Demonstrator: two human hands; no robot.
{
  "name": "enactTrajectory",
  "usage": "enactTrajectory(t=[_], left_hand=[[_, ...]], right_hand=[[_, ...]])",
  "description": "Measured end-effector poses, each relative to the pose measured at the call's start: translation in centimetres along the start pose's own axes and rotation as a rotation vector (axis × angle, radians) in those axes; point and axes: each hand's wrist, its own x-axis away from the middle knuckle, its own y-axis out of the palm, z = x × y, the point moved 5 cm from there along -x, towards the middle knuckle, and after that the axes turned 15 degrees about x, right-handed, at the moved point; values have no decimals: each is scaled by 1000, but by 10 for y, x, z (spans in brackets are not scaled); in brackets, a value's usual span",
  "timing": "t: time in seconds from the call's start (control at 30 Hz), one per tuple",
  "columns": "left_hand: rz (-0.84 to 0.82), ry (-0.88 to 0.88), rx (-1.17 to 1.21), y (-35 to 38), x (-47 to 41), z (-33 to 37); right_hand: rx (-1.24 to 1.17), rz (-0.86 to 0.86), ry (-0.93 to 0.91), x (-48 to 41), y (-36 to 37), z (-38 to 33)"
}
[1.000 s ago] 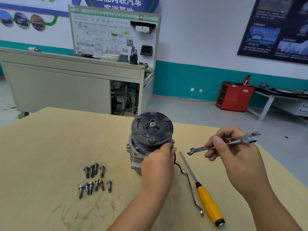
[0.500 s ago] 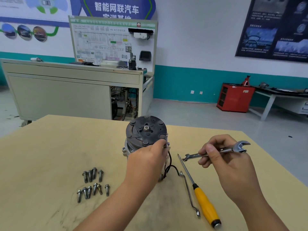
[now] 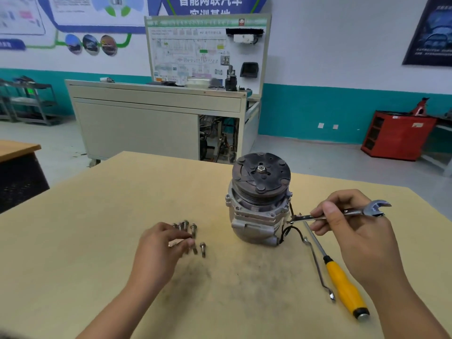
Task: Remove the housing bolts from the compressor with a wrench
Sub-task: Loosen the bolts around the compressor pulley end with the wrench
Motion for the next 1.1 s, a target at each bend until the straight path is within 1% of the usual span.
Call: enactTrajectory(t=[0.1,0.2,0.23,0.33,0.5,0.67,0.73,0.8,0.83,0.9,1.0,1.03,1.1], left_hand=[[-7,-34,-88,-13,-6,-20],[-1,-72,-286,-30,-14,-41],[-3,-95,-312,-35,-16,-48],[-30,-152,-295,-37,-20,-62],[-109,-157,-435,-22,-21,-69],[-120,-167,-398,-19,-23,-75],[-125,-168,-419,-18,-20,-72],[-90,-115,-451,-17,-17,-62],[-49,-58,-420,-15,-16,-53],[-6,52,-267,-7,-10,-24],[-53,143,-31,22,-2,25],[-73,150,4,35,1,38],[-63,165,-8,59,3,63]], right_hand=[[1,-4,5,3,6,-3],[10,-14,15,5,10,-5],[17,-14,22,6,10,-4],[45,7,37,6,9,-2],[49,18,36,4,9,-3],[55,2,37,-1,8,-6],[50,-21,35,-2,9,-6],[53,-39,32,-2,10,-5],[59,-40,32,-3,10,-5],[85,-27,36,-7,8,-4],[90,46,78,-13,4,2],[74,76,104,-14,4,5],[44,122,143,-15,3,8]])
